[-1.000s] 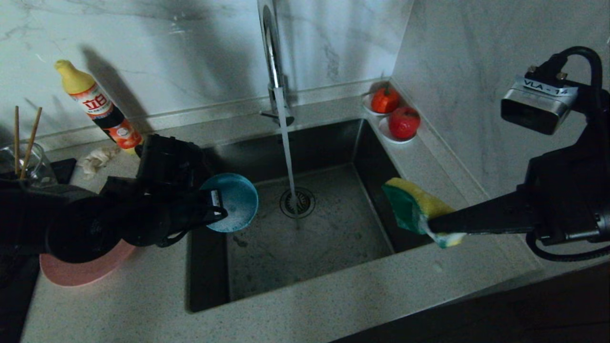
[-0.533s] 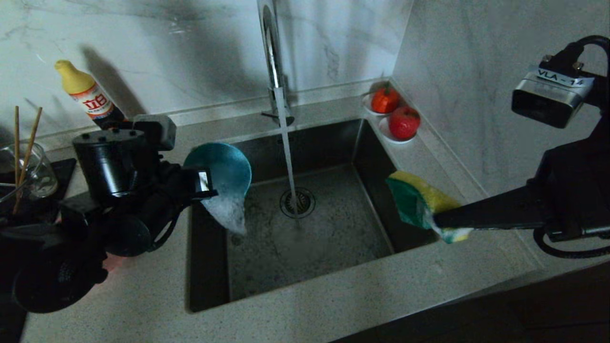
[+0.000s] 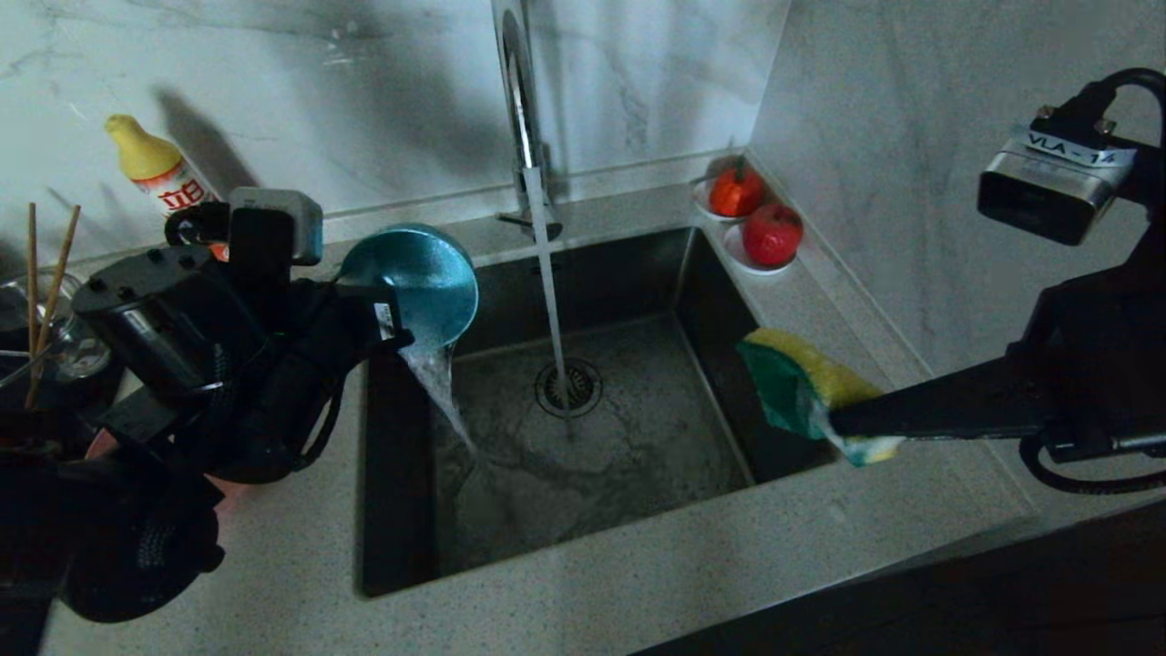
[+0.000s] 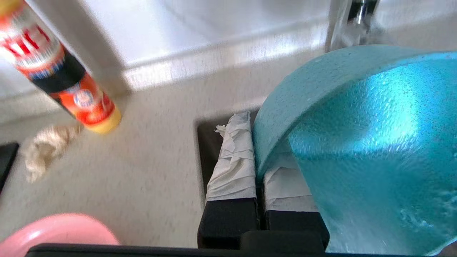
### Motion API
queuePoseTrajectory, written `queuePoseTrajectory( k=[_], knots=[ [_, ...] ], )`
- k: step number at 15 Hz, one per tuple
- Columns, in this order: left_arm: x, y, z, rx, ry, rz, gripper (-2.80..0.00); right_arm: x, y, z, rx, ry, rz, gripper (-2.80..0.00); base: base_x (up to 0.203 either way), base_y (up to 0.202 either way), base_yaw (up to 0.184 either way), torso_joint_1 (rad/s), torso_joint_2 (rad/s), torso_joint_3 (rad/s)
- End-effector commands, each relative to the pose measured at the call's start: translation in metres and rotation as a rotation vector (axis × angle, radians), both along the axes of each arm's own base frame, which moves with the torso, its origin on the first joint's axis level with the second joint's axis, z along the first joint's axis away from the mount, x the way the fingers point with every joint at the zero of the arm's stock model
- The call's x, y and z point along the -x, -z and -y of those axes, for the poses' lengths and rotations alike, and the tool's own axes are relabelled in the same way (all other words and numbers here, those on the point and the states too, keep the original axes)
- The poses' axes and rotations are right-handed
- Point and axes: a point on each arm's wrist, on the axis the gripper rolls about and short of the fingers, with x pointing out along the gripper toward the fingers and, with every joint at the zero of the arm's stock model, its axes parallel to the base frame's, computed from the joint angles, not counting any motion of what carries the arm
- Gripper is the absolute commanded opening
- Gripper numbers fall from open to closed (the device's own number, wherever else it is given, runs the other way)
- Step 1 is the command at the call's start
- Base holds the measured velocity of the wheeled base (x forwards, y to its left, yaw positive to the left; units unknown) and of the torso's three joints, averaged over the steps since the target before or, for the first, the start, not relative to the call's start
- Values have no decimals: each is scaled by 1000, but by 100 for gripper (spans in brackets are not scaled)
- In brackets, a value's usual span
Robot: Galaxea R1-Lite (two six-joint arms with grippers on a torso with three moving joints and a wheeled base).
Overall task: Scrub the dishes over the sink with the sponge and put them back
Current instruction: Rinse the bowl
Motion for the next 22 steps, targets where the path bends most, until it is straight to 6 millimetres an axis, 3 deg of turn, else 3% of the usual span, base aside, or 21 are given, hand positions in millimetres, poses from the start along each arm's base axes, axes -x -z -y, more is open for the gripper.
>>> queuePoseTrajectory(
  k=[1, 4, 10, 17, 22],
  knots=[
    [-4, 1, 2, 6, -5, 56, -280, 1, 0, 0, -3, -2, -4, -280, 0, 0, 0, 0, 0, 0],
    [-2, -4, 1, 13, -21, 174, -280, 1, -1, 1, -3, -2, 1, -280, 0, 0, 0, 0, 0, 0],
    [8, -8, -3, 28, -20, 201, -280, 0, 0, 0, 1, -4, -3, -280, 0, 0, 0, 0, 0, 0],
    [35, -46, -13, 82, -12, 333, -280, 0, 1, 0, 2, -3, -6, -280, 0, 0, 0, 0, 0, 0],
    [44, -59, -17, 104, -7, 384, -280, 0, 1, 0, 3, -4, -6, -280, 0, 0, 0, 0, 0, 0]
  ],
)
